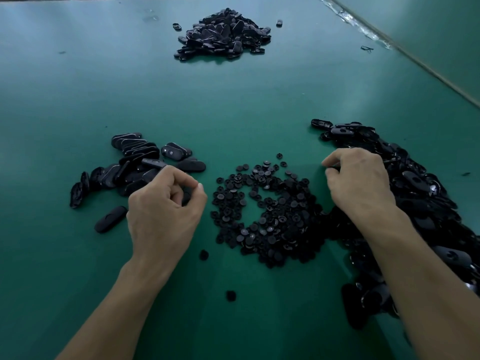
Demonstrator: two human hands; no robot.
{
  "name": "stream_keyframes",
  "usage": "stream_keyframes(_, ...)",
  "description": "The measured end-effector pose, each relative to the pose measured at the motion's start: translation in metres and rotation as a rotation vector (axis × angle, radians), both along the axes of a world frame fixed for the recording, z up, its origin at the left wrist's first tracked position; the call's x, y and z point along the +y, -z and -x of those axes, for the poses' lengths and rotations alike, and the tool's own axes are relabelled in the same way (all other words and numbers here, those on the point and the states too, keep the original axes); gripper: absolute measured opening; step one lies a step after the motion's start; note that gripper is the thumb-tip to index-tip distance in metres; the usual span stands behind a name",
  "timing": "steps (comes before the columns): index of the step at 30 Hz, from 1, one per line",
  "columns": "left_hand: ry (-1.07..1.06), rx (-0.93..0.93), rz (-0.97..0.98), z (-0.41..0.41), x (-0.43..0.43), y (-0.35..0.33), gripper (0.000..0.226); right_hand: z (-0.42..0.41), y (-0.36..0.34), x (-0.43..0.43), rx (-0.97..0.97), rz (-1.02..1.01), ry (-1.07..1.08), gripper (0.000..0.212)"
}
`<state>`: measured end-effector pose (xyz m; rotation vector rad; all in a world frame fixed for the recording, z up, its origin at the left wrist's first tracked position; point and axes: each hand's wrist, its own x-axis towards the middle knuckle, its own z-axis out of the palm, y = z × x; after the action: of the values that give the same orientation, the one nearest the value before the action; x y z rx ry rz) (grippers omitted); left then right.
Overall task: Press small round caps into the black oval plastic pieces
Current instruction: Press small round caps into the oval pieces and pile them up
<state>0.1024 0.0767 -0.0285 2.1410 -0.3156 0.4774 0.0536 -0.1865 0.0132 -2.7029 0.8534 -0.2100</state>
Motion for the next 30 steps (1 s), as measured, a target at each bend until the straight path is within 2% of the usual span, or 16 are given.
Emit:
stream_keyframes(5,0.01,-0.023,-0.021,0.002,-0.002,-0.004,0.017,0.001,0.001,0.001,-0.196,0.053,-0.011,0.029)
stream_keyframes(9,0.02,-0.05,-0.036,0.005,-0.005,-0.004,0.019,-0.002,-0.003,0.011,-0.381,0.068,-0.138,0.025)
stream_keyframes(11,0.05,-0.05,-0.02,0.008,-0.009,-0.005,0.021,-0.002,-0.005,0.025,-0.449,-0.047,-0.208,0.022)
stream_keyframes(14,0.175,-0.034,0.058,0.015,-0.016,-0.007,0.02,-0.001,-0.009,0.047,-0.544,-0.358,-0.3,0.019)
stream_keyframes(17,0.277,0.067,0.182,0.016,-0.018,-0.008,0.017,0.0,-0.012,0.066,-0.545,-0.659,-0.366,0.024)
stream_keyframes(20,0.309,0.124,0.258,0.013,-0.017,-0.008,0.015,0.002,-0.011,0.081,-0.473,-0.8,-0.434,0.026)
stream_keyframes(24,0.345,0.182,0.408,0.01,-0.017,-0.007,0.01,0.003,-0.008,0.087,-0.392,-0.8,-0.461,0.023)
stream_keyframes(27,0.357,0.175,0.403,0.01,-0.016,-0.006,0.01,0.004,-0.006,0.086,-0.358,-0.718,-0.478,0.011)
stream_keyframes(30,0.353,0.168,0.381,0.01,-0.015,-0.006,0.011,0.004,-0.006,0.083,-0.371,-0.751,-0.466,0.007)
